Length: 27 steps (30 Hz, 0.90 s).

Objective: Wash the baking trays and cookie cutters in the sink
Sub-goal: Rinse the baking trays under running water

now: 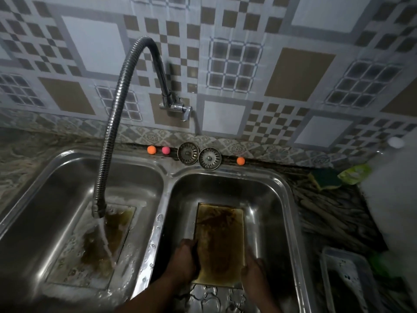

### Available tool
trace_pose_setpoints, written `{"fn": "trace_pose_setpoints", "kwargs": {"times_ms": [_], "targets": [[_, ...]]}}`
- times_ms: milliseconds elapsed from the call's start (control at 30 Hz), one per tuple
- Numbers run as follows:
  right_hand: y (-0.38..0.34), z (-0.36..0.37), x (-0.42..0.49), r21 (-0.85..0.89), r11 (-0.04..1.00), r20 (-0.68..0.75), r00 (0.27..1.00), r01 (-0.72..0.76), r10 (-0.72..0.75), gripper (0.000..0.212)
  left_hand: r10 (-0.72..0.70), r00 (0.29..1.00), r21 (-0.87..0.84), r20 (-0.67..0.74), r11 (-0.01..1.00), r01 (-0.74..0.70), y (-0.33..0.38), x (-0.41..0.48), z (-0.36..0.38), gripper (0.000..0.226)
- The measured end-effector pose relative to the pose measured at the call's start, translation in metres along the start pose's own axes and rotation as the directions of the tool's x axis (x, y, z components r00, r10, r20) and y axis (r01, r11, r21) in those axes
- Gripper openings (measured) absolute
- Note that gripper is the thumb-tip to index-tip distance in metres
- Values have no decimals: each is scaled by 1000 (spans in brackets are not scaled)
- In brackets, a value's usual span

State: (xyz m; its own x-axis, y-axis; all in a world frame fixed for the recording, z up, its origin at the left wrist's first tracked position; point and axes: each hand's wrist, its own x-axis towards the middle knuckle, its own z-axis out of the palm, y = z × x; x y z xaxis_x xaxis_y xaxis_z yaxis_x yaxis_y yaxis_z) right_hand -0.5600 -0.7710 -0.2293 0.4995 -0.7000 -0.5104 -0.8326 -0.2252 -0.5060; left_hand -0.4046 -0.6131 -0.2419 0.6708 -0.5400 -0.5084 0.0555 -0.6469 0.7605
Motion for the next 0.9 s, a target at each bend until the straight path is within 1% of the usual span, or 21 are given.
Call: {"fn": "trace_pose_setpoints", "kwargs": {"times_ms": [33,67,100,133,167,233,300,367,433,467,500,533,567,633,667,700,767,800,833,900], "targets": [[4,4,3,1,1000,18,1000,-25,25,75,37,999,69,17,997,-38,7,-8,-6,21],[5,5,1,16,999,24,999,-42,42,80,67,997,125,33,990,-71,13,-13,-9,31],[6,7,3,28,999,12,999,-36,36,83,127,991,188,42,973,-132,23,-21,-15,41],[3,9,4,36,999,-18,1000,-9,10,81,157,988,188,11,970,-156,31,-28,-22,45],[-12,5,-6,38,999,-54,998,30,-28,74,188,981,144,-40,973,-181,37,-34,-30,42],[-54,-4,-37,54,993,-134,986,106,-98,57,195,970,-2,-141,980,-198,53,-47,-48,40],[-96,-3,-60,168,968,-184,970,189,-157,44,130,971,-167,-198,972,-164,61,-55,-66,46],[-135,4,-76,268,931,-199,960,248,-199,32,55,968,-388,-246,909,-151,62,-60,-87,39],[-173,22,-88,375,879,-195,952,294,-235,24,-21,953,-542,-304,826,-155,54,-66,-116,20],[-187,29,-91,410,863,-176,954,296,-244,19,-47,944,-567,-326,808,-156,49,-66,-128,11],[-206,40,-98,443,850,-139,958,285,-249,13,-58,938,-571,-342,806,-159,41,-69,-144,13],[-225,53,-106,499,830,-75,966,251,-247,11,-55,934,-537,-352,830,-153,26,-68,-162,21],[-243,67,-113,577,798,22,974,173,-227,12,-64,931,-501,-360,855,-135,10,-69,-179,27],[-274,91,-126,689,725,221,954,-4,-204,16,-108,926,-450,-362,890,-73,-25,-68,-209,24],[-285,103,-129,692,720,247,951,-38,-188,16,-136,928,-447,-347,894,-36,-45,-66,-221,21],[-291,114,-128,686,725,261,950,-57,-173,16,-165,928,-421,-334,907,9,-61,-66,-232,23],[-300,133,-125,637,770,252,951,-25,-178,22,-171,929,-319,-328,946,62,-90,-62,-252,41],[-300,143,-123,653,756,261,949,-39,-176,29,-166,932,-248,-324,965,86,-102,-59,-260,46],[-302,154,-119,645,763,257,953,-48,-158,36,-166,933,-173,-319,978,115,-110,-58,-269,43],[-306,173,-117,553,830,270,958,-77,-91,37,-160,941,-7,-299,986,166,-127,-54,-283,28]]}}
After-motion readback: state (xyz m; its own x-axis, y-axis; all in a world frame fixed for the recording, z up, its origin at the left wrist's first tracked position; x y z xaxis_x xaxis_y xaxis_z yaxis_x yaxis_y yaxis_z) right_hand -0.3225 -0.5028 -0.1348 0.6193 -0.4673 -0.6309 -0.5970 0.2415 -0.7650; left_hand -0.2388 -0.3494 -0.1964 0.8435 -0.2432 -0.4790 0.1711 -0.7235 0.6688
